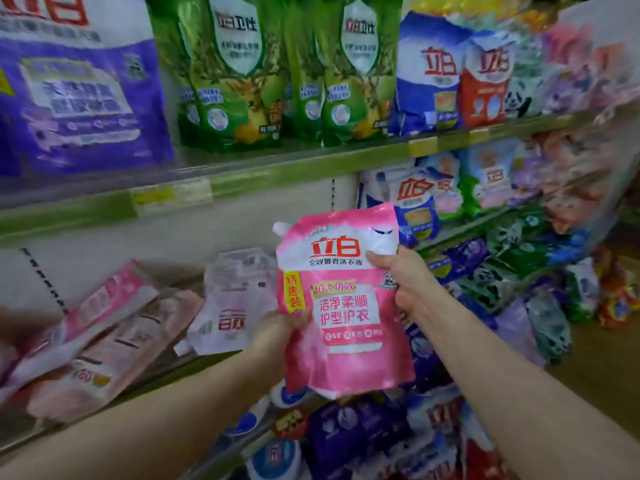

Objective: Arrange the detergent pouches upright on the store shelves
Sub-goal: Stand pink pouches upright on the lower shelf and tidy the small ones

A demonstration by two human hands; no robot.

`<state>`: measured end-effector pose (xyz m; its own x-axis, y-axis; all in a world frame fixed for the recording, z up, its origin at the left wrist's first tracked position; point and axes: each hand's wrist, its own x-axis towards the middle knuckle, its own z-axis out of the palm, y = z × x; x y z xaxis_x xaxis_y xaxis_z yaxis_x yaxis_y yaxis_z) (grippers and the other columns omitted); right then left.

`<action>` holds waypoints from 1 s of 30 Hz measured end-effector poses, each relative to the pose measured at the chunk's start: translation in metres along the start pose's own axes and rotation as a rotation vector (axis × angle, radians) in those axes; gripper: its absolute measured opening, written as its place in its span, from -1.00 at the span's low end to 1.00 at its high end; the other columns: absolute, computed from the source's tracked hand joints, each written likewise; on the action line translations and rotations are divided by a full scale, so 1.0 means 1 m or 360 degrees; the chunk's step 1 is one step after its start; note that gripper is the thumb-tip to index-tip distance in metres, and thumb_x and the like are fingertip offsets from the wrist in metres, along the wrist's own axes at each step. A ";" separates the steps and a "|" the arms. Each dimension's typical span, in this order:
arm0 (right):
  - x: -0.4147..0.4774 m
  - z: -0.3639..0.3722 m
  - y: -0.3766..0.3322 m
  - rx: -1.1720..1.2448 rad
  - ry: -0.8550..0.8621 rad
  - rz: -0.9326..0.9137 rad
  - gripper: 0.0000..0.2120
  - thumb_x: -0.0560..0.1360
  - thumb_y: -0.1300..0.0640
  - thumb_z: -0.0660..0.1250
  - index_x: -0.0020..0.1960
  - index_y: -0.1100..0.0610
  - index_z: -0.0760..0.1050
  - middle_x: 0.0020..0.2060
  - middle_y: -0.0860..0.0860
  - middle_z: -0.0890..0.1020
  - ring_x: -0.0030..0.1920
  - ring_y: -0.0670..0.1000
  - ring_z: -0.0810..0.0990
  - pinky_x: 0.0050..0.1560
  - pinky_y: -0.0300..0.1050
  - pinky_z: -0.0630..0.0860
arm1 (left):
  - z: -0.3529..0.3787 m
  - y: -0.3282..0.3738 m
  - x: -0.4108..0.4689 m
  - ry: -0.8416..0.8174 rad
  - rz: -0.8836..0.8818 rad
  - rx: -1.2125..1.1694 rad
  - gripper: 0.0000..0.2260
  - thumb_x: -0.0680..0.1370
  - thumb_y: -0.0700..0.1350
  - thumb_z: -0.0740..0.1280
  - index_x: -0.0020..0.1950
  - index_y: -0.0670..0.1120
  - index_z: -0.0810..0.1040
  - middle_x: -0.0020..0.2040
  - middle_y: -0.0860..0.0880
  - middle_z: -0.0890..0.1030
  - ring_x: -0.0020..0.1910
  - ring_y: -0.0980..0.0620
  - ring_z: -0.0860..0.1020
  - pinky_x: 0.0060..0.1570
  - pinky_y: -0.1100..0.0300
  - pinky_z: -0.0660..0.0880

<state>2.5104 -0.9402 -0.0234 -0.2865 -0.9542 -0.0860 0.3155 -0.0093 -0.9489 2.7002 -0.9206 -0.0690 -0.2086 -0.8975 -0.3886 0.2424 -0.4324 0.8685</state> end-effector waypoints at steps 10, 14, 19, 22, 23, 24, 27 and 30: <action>0.135 -0.007 0.002 -0.0244 -0.0112 0.0063 -0.66 0.42 0.37 0.38 0.19 0.33 0.49 0.13 0.20 0.59 -0.01 0.14 0.61 0.12 0.04 0.50 | 0.034 0.008 0.114 0.0261 0.0081 -0.0100 -0.64 0.54 -0.30 0.23 -0.47 -0.21 0.54 -0.65 -0.08 0.49 -0.71 0.01 0.45 -0.64 0.31 0.41; 0.199 -0.003 -0.004 -0.0244 -0.0213 0.0087 -0.72 0.43 0.34 0.39 0.13 0.25 0.49 0.04 0.16 0.62 0.02 0.10 0.58 0.18 0.03 0.48 | 0.052 0.024 0.163 0.0417 0.0150 -0.0152 -0.86 0.52 -0.28 0.28 -0.23 -0.19 0.54 -0.55 -0.07 0.59 -0.52 -0.04 0.58 -0.45 0.17 0.56; 0.277 0.000 0.000 -0.0151 -0.0325 0.0053 -0.81 0.42 0.36 0.40 -0.19 0.09 0.49 -0.08 0.11 0.61 -0.19 0.07 0.61 -0.02 -0.06 0.53 | 0.056 0.042 0.230 0.0468 0.0350 -0.0018 -0.71 0.49 -0.21 0.31 -0.44 -0.21 0.55 -0.58 -0.15 0.54 -0.61 -0.07 0.52 -0.55 0.20 0.52; 0.314 0.006 0.006 -0.0148 -0.0373 0.0007 -0.83 0.43 0.36 0.38 -0.14 0.11 0.52 -0.08 0.12 0.65 -0.25 -0.08 0.65 -0.14 -0.25 0.55 | 0.055 0.051 0.261 0.0463 0.0387 0.0140 -0.67 0.55 -0.11 0.27 -0.38 -0.23 0.48 -0.57 -0.13 0.53 -0.65 -0.04 0.47 -0.63 0.31 0.37; 0.324 0.008 0.008 -0.0142 -0.0424 0.0005 -0.84 0.43 0.37 0.37 -0.11 0.12 0.53 -0.04 0.15 0.65 -0.23 -0.04 0.65 -0.13 -0.22 0.56 | 0.053 0.052 0.271 0.0533 0.0424 0.0165 -0.69 0.55 -0.09 0.29 -0.35 -0.22 0.47 -0.57 -0.10 0.54 -0.63 -0.05 0.47 -0.61 0.30 0.37; 0.332 0.011 0.011 -0.0134 -0.0464 0.0014 -0.82 0.43 0.38 0.37 -0.13 0.11 0.53 0.02 0.18 0.63 -0.15 0.05 0.65 -0.05 -0.12 0.58 | 0.050 0.053 0.282 0.0624 0.0473 0.0176 -0.73 0.52 -0.08 0.33 -0.33 -0.18 0.48 -0.56 -0.05 0.56 -0.57 -0.05 0.48 -0.56 0.28 0.39; 0.354 0.013 0.022 -0.0086 -0.0519 0.0019 -0.76 0.41 0.41 0.37 -0.18 0.08 0.52 -0.07 0.15 0.66 -0.09 0.14 0.63 0.06 0.05 0.55 | 0.049 0.055 0.307 0.0772 0.0615 0.0213 -0.85 0.45 -0.05 0.40 -0.20 -0.11 0.53 -0.53 0.06 0.61 -0.44 -0.01 0.55 -0.42 0.26 0.45; 0.369 0.015 0.029 -0.0009 -0.0527 0.0040 -0.76 0.41 0.41 0.37 -0.25 0.09 0.51 -0.44 -0.08 0.67 -0.38 -0.06 0.65 -0.28 -0.21 0.61 | 0.055 0.057 0.318 0.0685 0.0688 0.0088 -0.90 0.58 -0.21 0.23 0.01 -0.19 0.51 -0.47 0.07 0.65 -0.50 0.18 0.61 -0.49 0.36 0.50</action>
<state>2.4277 -1.2968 -0.0782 0.0310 -0.9995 -0.0069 0.3137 0.0163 -0.9494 2.5955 -1.2265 -0.1260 0.3022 -0.9501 -0.0770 0.1676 -0.0266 0.9855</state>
